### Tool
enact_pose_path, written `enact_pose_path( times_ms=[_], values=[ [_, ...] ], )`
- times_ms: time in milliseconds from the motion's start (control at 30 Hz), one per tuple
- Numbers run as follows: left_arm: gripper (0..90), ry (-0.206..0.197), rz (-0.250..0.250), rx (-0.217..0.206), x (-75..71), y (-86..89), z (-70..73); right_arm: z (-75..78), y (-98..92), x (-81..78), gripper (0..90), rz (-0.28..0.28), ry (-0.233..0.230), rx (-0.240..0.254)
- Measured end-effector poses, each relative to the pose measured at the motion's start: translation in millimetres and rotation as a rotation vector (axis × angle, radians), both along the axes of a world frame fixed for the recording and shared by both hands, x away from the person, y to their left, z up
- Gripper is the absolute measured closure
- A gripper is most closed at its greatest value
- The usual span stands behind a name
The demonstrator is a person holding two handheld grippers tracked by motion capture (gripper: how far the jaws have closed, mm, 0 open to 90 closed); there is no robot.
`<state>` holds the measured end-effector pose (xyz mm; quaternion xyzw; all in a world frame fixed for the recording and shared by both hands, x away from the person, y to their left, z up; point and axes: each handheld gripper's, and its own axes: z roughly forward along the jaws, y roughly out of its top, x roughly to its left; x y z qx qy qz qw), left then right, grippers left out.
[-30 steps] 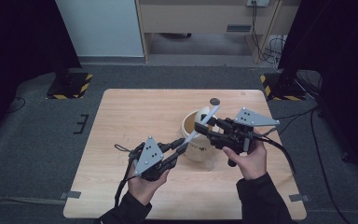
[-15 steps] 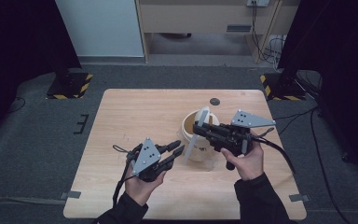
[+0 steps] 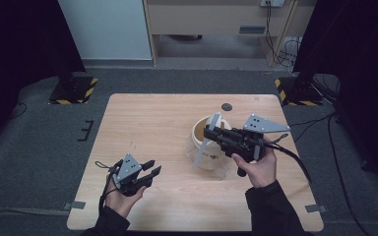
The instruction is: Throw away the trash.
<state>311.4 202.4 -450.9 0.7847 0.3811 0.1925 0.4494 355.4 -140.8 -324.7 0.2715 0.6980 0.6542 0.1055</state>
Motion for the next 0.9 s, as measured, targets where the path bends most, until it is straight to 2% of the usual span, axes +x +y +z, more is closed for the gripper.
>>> enact_pose_path(
  times_ms=[67, 100, 167, 267, 300, 367, 567, 800, 900],
  values=[
    [58.5, 0.058, 0.015, 0.018, 2.4, 3.8, -10.1, 0.5, 1.7, 1.9, 80.2, -0.006, -0.007, -0.002],
    [56.9, 0.086, 0.021, 0.045, 3.5, 4.9, -16.6, 0.6, 2.5, 2.8, 80.1, -0.009, -0.011, 0.003],
    [52.8, 0.112, 0.023, 0.099, 5.7, 5.6, -24.7, 0.7, 3.7, 4.7, 80.1, -0.016, -0.014, 0.009],
    [46.0, 0.146, 0.027, 0.157, 9.8, 6.6, -34.4, 1.5, 4.4, 7.9, 80.1, -0.03, -0.022, 0.012],
    [39.6, 0.156, 0.03, 0.169, 11.2, 7.0, -37.3, 3.5, 4.2, 10.0, 80.1, -0.04, -0.032, 0.022],
    [37.5, 0.158, 0.03, 0.185, 14.1, 8.8, -42.4, 4.5, 4.2, 10.4, 80.1, -0.043, -0.032, 0.025],
    [26.8, 0.206, 0.042, 0.199, 20.8, 11.3, -54.1, 12.8, 7.0, 15.7, 80.1, -0.086, -0.073, 0.054],
    [23.3, 0.229, 0.032, 0.236, 23.4, 10.3, -60.3, 19.5, 6.9, 23.1, 80.2, -0.138, -0.116, 0.068],
    [22.0, 0.23, 0.034, 0.236, 24.4, 10.6, -61.3, 20.1, 5.3, 25.9, 80.2, -0.168, -0.135, 0.065]
  ],
)
